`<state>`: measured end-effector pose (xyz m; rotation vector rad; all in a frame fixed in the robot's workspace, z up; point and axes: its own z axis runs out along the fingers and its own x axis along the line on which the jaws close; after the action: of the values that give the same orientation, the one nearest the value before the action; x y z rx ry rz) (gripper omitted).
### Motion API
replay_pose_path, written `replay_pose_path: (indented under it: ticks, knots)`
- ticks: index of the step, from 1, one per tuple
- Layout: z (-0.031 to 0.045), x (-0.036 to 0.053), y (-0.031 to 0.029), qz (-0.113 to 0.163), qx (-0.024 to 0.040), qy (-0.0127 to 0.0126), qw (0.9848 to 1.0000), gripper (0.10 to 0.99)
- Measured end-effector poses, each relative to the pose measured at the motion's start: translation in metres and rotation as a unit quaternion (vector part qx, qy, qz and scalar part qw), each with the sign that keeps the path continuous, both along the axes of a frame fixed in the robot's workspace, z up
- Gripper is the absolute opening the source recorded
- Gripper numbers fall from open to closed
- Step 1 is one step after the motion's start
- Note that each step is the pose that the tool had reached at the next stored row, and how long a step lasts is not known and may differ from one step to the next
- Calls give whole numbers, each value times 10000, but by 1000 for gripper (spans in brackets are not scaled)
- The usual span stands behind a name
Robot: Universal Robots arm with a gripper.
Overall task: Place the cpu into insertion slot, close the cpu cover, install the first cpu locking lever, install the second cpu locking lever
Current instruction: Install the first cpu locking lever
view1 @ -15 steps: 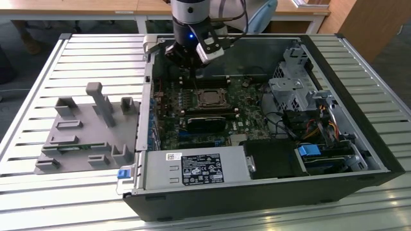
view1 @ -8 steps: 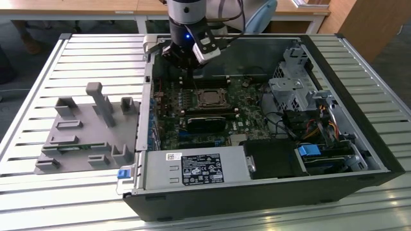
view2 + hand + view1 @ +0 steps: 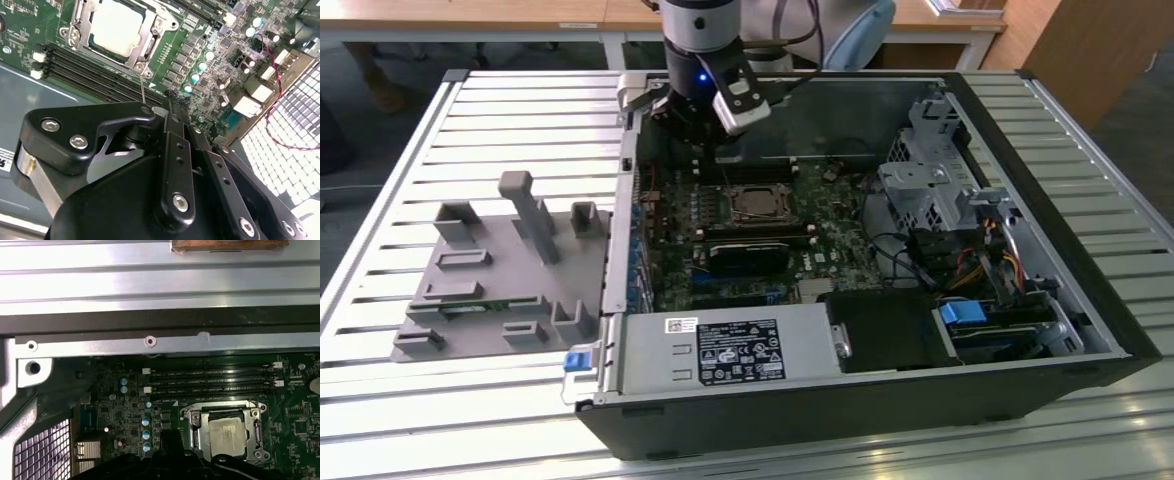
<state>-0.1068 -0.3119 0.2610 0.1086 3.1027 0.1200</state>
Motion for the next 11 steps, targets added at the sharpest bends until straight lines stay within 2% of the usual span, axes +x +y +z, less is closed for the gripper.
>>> replay_pose_path:
  ticks: [11]
  knots:
    - [-49,-2,143,0,0,-1,10000,106]
